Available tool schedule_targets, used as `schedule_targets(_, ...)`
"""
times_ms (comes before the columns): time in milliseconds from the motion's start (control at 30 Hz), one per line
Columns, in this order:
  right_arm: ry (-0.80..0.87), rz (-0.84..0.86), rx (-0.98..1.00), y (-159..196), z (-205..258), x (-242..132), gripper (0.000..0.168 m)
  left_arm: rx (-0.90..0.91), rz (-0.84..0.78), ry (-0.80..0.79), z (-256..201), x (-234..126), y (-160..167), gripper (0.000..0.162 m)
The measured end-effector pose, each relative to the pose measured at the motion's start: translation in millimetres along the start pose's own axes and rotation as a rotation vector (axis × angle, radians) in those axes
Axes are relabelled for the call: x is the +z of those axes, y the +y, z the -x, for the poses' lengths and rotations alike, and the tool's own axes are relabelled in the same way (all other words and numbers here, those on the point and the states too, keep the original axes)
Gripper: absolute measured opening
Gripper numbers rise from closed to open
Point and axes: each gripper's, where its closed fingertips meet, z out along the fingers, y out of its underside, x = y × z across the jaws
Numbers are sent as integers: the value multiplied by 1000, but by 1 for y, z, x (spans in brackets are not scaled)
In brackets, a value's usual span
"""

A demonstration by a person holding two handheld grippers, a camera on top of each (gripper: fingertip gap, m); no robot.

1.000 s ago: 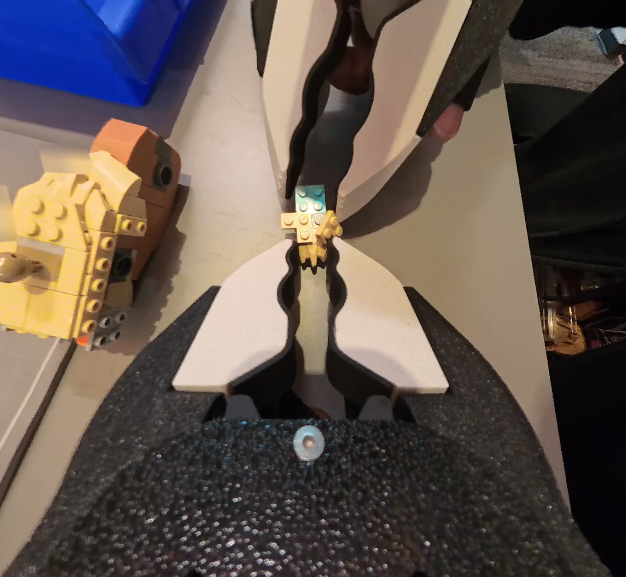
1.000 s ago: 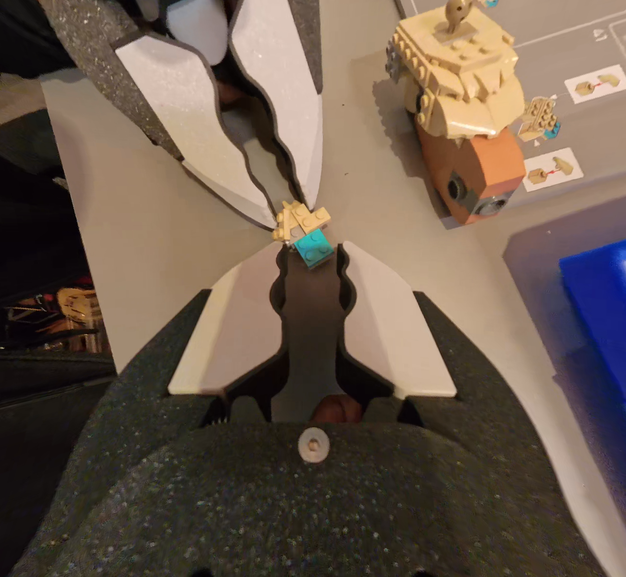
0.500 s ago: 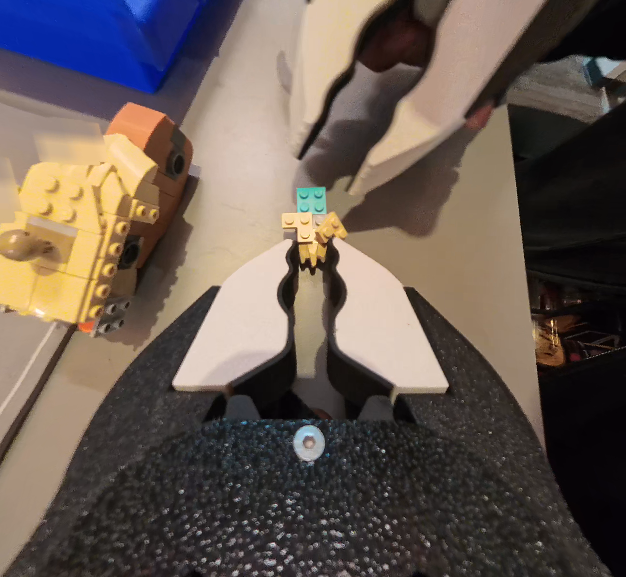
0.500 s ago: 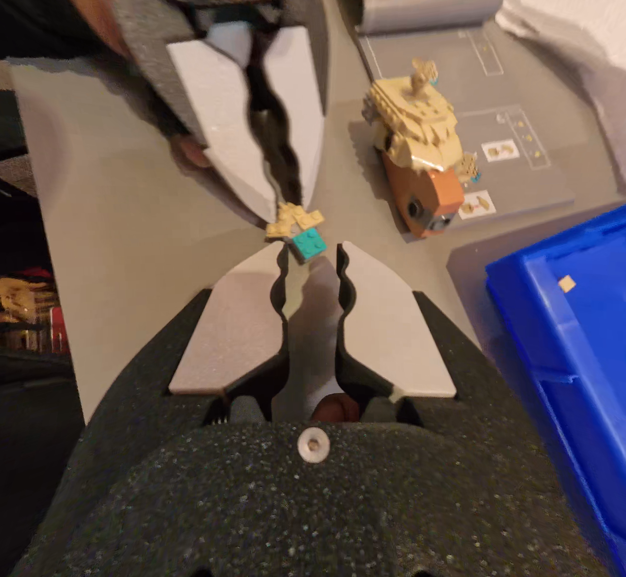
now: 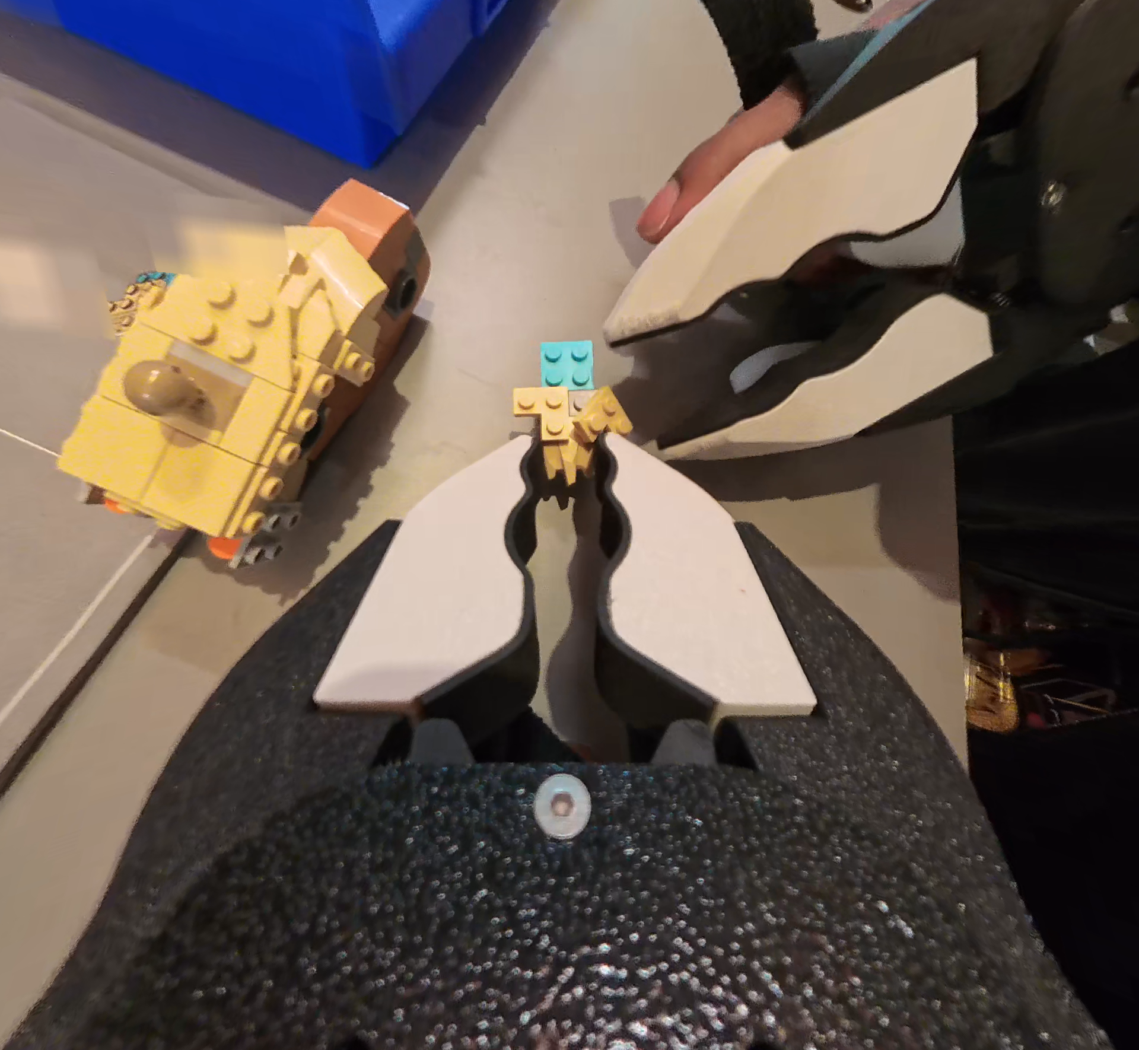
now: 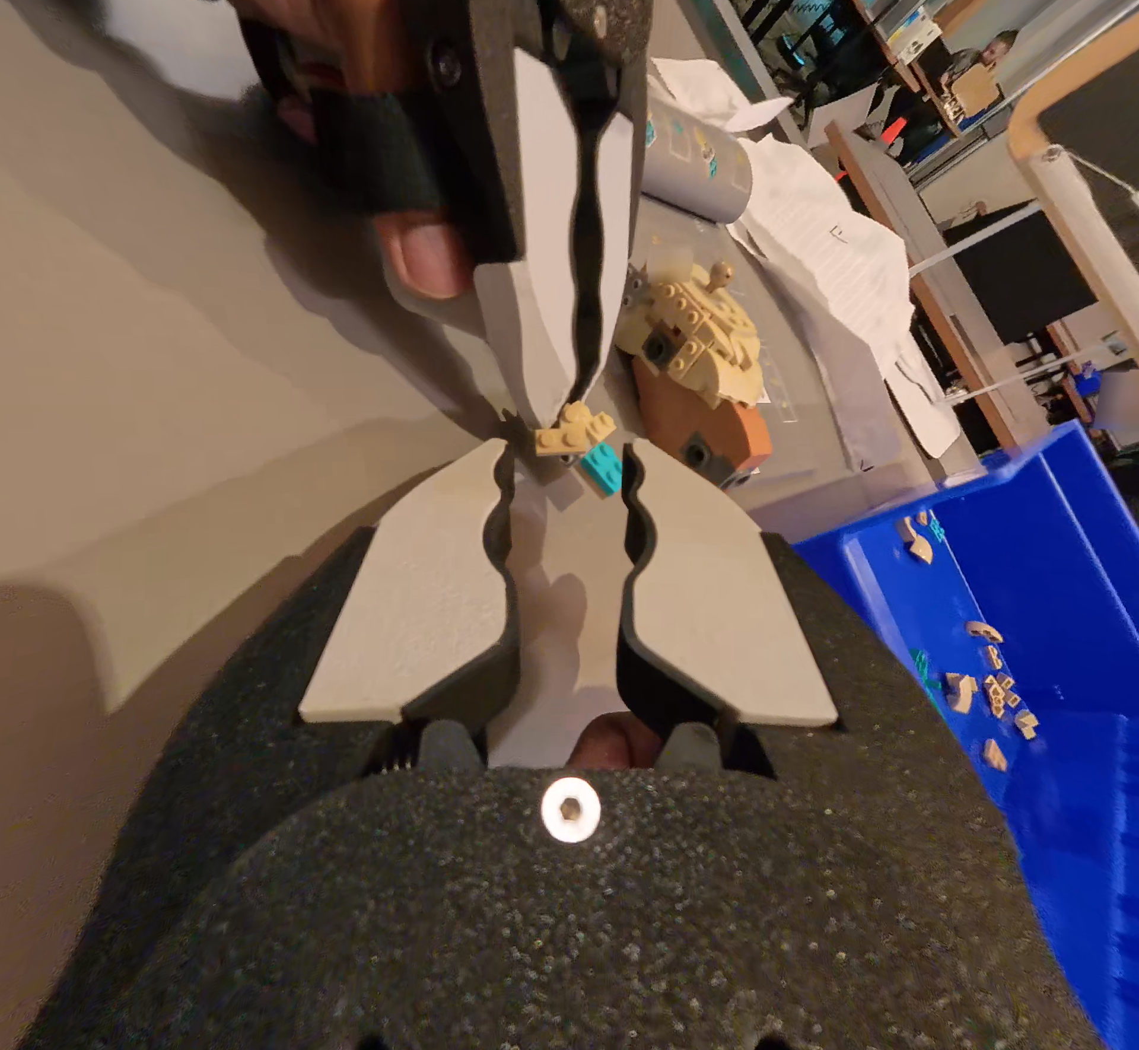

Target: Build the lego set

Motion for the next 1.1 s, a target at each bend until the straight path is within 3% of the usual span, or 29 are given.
schedule_targets(167,36,9,-71,-1,0,5,33,-29,-5,2,1,-1,0,15)
schedule_targets(333,83,-45,-202,-11,5,3,16,-30,-6,-9,3,-1,0,15)
schedule_targets(1100,-8,57,-467,4,1,11,14,119,1,-46,-1,0,-1,15)
